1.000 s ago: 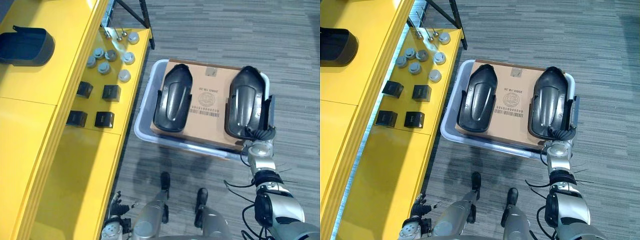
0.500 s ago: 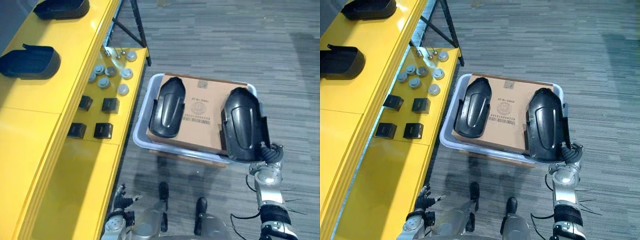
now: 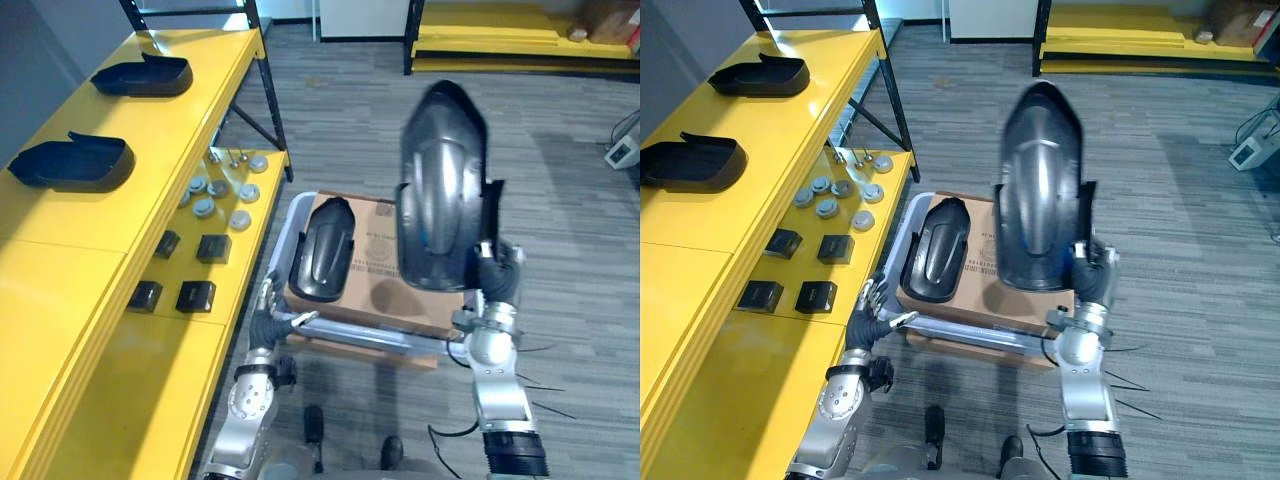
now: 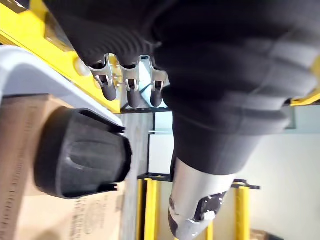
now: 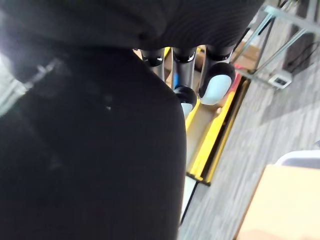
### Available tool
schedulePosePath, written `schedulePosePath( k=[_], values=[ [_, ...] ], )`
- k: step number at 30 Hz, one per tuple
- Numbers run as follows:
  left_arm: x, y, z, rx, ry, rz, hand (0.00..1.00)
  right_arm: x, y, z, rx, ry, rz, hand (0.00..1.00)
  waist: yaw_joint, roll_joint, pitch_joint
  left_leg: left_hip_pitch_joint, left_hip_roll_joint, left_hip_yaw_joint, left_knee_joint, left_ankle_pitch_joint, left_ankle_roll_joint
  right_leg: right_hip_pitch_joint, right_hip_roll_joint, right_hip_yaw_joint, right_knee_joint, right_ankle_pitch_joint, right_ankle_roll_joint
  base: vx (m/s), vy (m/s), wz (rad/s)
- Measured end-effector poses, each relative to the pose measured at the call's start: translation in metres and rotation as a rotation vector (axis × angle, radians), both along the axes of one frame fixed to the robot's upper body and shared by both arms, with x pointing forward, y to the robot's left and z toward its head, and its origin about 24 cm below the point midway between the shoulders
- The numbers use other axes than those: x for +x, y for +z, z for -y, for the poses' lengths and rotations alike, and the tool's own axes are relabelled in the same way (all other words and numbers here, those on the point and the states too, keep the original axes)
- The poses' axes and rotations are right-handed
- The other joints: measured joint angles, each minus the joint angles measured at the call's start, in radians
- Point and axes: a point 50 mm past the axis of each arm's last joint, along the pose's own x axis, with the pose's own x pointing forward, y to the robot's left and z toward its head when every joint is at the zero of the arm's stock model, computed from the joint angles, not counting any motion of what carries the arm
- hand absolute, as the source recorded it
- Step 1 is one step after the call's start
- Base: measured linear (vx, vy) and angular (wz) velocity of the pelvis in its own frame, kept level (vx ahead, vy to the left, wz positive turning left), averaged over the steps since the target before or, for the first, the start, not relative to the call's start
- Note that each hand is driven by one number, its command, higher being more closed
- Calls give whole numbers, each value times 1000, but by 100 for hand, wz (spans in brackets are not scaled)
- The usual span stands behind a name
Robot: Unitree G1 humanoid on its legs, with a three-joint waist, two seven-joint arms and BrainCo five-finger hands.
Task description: Walk over and take plastic housings, then place them on the shelf
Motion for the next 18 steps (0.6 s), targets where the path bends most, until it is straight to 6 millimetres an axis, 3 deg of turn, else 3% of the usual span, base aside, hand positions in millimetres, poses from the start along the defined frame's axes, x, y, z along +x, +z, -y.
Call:
schedulePosePath(
  k=[6,18],
  values=[
    [4,12,13,59,-23,62,0,-5,2,-32,-38,135,26,100,-19,-4,-34,18,1,17,-1,0,0,12,0,9,-5,8,1,-17,10,-5],
    [3,16,19,99,-76,77,0,-13,7,-53,-105,264,61,100,-23,-9,-78,17,6,44,-8,-2,1,13,9,32,-54,41,-2,-23,8,-7]
  ],
)
